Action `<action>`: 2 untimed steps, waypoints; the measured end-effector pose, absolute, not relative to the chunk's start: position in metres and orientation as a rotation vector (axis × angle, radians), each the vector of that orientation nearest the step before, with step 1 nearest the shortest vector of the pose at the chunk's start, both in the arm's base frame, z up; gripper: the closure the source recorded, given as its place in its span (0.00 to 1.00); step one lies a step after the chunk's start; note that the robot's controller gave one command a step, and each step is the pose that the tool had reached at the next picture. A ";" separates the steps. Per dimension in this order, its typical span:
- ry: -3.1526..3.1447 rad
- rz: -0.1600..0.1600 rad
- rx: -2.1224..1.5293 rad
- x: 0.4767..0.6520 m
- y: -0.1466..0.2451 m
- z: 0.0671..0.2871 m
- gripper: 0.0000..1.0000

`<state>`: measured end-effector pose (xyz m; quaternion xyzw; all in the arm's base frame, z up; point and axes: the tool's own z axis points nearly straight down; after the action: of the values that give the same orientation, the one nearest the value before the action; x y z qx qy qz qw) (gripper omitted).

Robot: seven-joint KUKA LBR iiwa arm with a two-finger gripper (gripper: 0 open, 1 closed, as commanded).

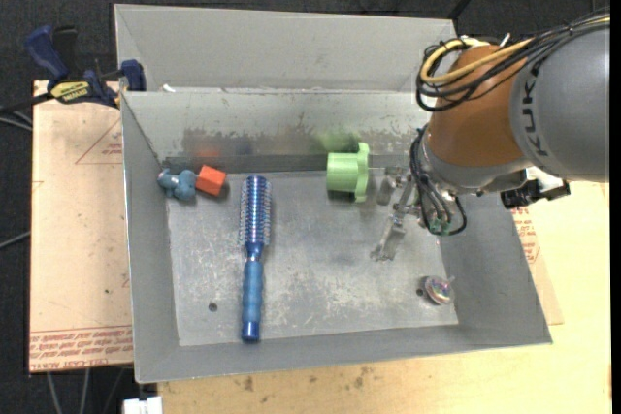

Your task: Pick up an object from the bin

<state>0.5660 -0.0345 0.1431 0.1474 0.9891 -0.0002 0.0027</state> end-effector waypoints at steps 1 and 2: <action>3.129 0.006 0.231 0.610 0.045 0.123 0.00; 3.124 -0.002 -0.319 0.610 -0.025 0.116 0.00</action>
Offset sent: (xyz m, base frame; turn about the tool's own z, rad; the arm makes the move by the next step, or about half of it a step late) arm 0.0423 0.0741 -0.0191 -0.1397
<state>0.6100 -0.0254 0.1156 -0.1017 0.9948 -0.0008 0.0007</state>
